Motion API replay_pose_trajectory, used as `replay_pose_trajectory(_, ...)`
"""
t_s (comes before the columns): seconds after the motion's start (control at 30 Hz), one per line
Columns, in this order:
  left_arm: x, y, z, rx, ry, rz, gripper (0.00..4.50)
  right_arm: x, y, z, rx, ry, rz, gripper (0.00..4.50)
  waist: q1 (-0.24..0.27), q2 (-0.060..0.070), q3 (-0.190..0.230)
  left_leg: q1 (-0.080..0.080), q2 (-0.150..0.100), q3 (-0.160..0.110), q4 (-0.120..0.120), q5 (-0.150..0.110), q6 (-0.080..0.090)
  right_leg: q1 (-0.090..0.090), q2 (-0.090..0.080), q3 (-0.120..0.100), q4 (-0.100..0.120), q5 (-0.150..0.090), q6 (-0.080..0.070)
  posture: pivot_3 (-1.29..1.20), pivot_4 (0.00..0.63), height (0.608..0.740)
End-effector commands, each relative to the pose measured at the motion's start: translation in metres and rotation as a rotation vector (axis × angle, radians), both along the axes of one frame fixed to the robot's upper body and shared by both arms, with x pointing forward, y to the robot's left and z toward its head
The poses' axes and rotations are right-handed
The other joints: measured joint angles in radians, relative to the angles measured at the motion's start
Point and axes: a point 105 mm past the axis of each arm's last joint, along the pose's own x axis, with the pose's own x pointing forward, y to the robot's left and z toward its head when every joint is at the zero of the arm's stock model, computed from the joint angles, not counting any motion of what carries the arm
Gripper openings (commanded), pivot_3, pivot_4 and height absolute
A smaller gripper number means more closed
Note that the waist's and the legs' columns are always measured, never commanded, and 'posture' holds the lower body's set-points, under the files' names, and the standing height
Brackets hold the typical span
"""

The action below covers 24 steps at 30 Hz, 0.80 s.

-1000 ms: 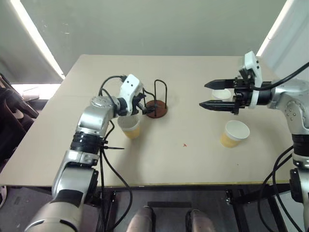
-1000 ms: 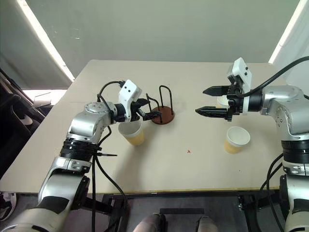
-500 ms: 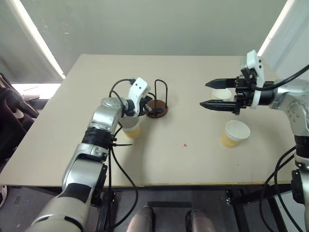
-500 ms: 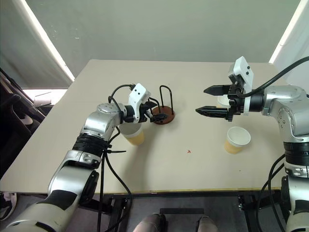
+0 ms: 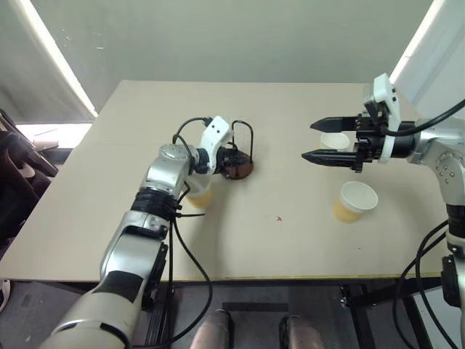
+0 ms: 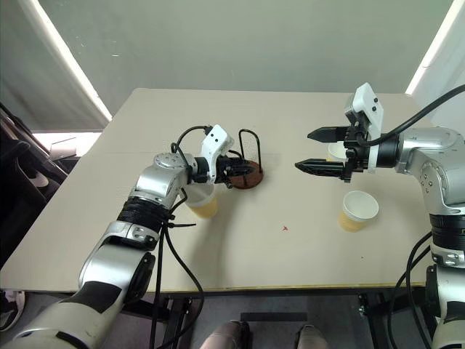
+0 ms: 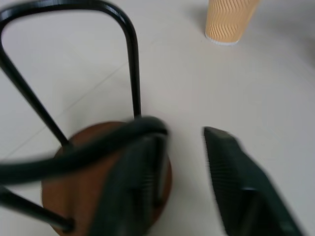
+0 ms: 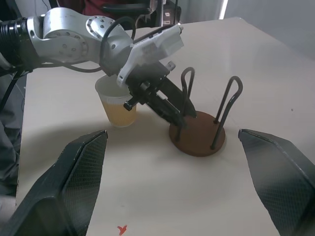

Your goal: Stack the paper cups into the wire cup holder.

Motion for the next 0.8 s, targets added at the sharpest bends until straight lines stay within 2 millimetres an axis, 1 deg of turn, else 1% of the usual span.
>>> replay_pose_trajectory(0.03, 0.001, -0.006, 0.024, -0.017, -0.081, -0.020, 0.03, -0.005, -0.006, 0.016, 0.016, -0.062, -0.014, 4.44, 0.000, 0.000, 0.000, 0.000, 0.000, 0.000, 0.000, 0.000, 0.000, 0.000, 0.000, 0.000, 0.000, 0.000, 0.000, 0.00, 0.150, 0.740)
replay_pose_trajectory(0.1, -0.002, -0.011, 0.025, -0.009, -0.087, -0.047, 0.03, -0.007, -0.008, 0.016, 0.014, -0.063, -0.020, 4.44, 0.000, 0.000, 0.000, 0.000, 0.000, 0.000, 0.000, 0.000, 0.000, 0.000, 0.000, 0.000, -0.001, 0.000, 0.000, 0.00, 0.150, 0.740)
replay_pose_trajectory(0.23, -0.015, -0.028, 0.034, -0.001, -0.108, -0.165, 0.03, -0.010, -0.015, 0.015, 0.002, -0.055, -0.037, 4.44, 0.004, 0.000, 0.000, -0.002, 0.000, 0.000, 0.002, -0.001, 0.001, 0.000, 0.000, 0.000, -0.001, 0.001, 0.003, 0.00, 0.150, 0.740)
replay_pose_trajectory(0.33, -0.036, -0.045, 0.040, 0.017, -0.118, -0.299, 0.03, -0.014, -0.020, 0.015, -0.008, -0.045, -0.048, 4.44, 0.006, 0.000, 0.000, -0.007, 0.000, 0.000, 0.005, -0.001, 0.001, -0.003, 0.000, 0.000, -0.001, 0.002, 0.004, 0.00, 0.150, 0.740)
replay_pose_trajectory(0.47, -0.063, -0.059, 0.040, 0.060, -0.119, -0.443, 0.03, -0.016, -0.028, 0.015, -0.020, -0.040, -0.079, 4.44, 0.008, 0.000, 0.000, -0.008, 0.000, 0.001, 0.008, -0.002, 0.003, -0.003, 0.000, 0.000, -0.002, 0.003, 0.005, 0.00, 0.150, 0.740)
replay_pose_trajectory(0.57, -0.094, -0.070, 0.033, 0.103, -0.085, -0.597, 0.03, -0.019, -0.036, 0.015, -0.036, -0.040, -0.105, 4.44, 0.009, 0.000, 0.000, -0.008, 0.000, 0.001, 0.009, -0.003, 0.004, -0.003, 0.000, 0.001, -0.002, 0.004, 0.006, 0.00, 0.150, 0.740)
replay_pose_trajectory(0.6, -0.101, -0.071, 0.030, 0.115, -0.072, -0.628, 0.03, -0.019, -0.038, 0.015, -0.040, -0.042, -0.112, 4.44, 0.009, 0.000, 0.000, -0.007, 0.000, 0.002, 0.009, -0.003, 0.004, -0.003, 0.000, 0.001, -0.001, 0.004, 0.007, 0.00, 0.150, 0.740)
replay_pose_trajectory(0.7, -0.118, -0.070, 0.019, 0.154, -0.037, -0.692, 0.03, -0.020, -0.046, 0.016, -0.062, -0.050, -0.142, 4.44, 0.010, 0.000, 0.000, -0.007, 0.001, 0.002, 0.010, -0.003, 0.004, -0.003, -0.001, 0.001, -0.001, 0.004, 0.008, 0.00, 0.150, 0.740)
replay_pose_trajectory(0.8, -0.125, -0.068, 0.010, 0.167, -0.006, -0.710, 0.03, -0.020, -0.056, 0.019, -0.077, -0.059, -0.177, 4.44, 0.010, 0.001, 0.000, -0.006, 0.001, 0.002, 0.012, -0.003, 0.004, -0.002, -0.001, 0.001, 0.000, 0.005, 0.008, 0.00, 0.150, 0.740)
